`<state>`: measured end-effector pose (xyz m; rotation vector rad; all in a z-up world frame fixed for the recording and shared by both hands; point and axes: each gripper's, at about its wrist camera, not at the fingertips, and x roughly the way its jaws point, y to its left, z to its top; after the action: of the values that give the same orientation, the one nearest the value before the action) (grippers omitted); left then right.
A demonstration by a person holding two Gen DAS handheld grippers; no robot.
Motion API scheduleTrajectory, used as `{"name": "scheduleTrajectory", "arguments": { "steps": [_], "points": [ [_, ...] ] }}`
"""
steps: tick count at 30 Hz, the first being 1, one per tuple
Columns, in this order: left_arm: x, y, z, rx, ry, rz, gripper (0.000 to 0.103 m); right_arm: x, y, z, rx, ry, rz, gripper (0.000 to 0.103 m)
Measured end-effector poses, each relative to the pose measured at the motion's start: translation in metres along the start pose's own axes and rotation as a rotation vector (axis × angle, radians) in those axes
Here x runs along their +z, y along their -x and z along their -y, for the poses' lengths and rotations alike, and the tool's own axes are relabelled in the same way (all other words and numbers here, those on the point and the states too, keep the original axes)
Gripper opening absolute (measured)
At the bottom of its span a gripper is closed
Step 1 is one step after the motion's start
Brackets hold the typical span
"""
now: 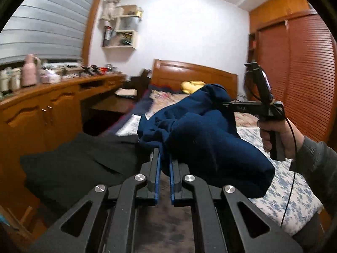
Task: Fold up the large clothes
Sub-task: 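Lift the folded jacket with both grippers and carry it toward the black clothes pile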
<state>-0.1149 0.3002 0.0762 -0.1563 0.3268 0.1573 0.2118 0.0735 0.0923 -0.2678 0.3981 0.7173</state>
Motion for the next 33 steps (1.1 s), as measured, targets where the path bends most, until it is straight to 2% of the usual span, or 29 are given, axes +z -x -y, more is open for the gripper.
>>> {"name": "scheduleTrajectory", "arguments": {
  "steps": [6, 10, 12, 13, 14, 16, 17, 18, 19, 22, 25, 27, 29, 30, 32, 33],
  "points": [
    [0.031, 0.016, -0.056, 0.146, -0.012, 0.038, 0.008, 0.048, -0.027, -0.067, 0.025, 0.045, 0.065, 0.007],
    [0.033, 0.007, -0.097, 0.249, -0.019, -0.011, 0.008, 0.055, -0.057, -0.098, 0.052, 0.020, 0.066, 0.008],
    [0.022, -0.002, -0.110, 0.263, -0.032, -0.086, 0.008, 0.044, -0.090, -0.099, 0.057, 0.016, -0.006, 0.011],
    [0.011, -0.011, -0.121, 0.258, -0.016, -0.146, 0.008, 0.035, -0.107, -0.103, 0.055, 0.021, -0.069, 0.017],
    [0.006, -0.012, -0.129, 0.257, -0.007, -0.173, 0.009, 0.024, -0.121, -0.107, 0.056, 0.031, -0.134, 0.020],
    [-0.014, -0.013, -0.137, 0.294, -0.005, -0.197, 0.010, 0.003, -0.135, -0.115, 0.048, 0.061, -0.190, 0.033],
    [-0.021, -0.010, -0.138, 0.303, -0.006, -0.195, 0.015, -0.006, -0.134, -0.118, 0.039, 0.086, -0.179, 0.038],
    [-0.028, -0.007, -0.140, 0.296, -0.001, -0.195, 0.018, -0.011, -0.133, -0.119, 0.037, 0.096, -0.165, 0.049],
    [-0.033, -0.002, -0.141, 0.285, 0.007, -0.195, 0.021, -0.016, -0.130, -0.119, 0.042, 0.097, -0.158, 0.054],
    [-0.037, 0.012, -0.139, 0.295, 0.008, -0.176, 0.031, -0.025, -0.118, -0.131, 0.097, 0.105, -0.126, 0.054],
    [-0.034, 0.022, -0.140, 0.278, 0.018, -0.168, 0.038, -0.030, -0.102, -0.145, 0.215, 0.124, -0.100, 0.054],
    [-0.032, 0.026, -0.141, 0.275, 0.022, -0.159, 0.045, -0.030, -0.108, -0.148, 0.284, 0.122, -0.095, 0.054],
    [-0.030, 0.033, -0.141, 0.289, 0.035, -0.133, 0.061, -0.037, -0.116, -0.148, 0.339, 0.115, -0.108, 0.054],
    [-0.029, 0.037, -0.140, 0.293, 0.038, -0.116, 0.064, -0.039, -0.119, -0.149, 0.355, 0.119, -0.112, 0.054],
    [-0.025, 0.043, -0.138, 0.292, 0.043, -0.090, 0.076, -0.048, -0.124, -0.156, 0.356, 0.149, -0.119, 0.054],
    [-0.024, 0.045, -0.137, 0.291, 0.047, -0.082, 0.077, -0.049, -0.133, -0.158, 0.357, 0.153, -0.126, 0.054]
  ]
}}
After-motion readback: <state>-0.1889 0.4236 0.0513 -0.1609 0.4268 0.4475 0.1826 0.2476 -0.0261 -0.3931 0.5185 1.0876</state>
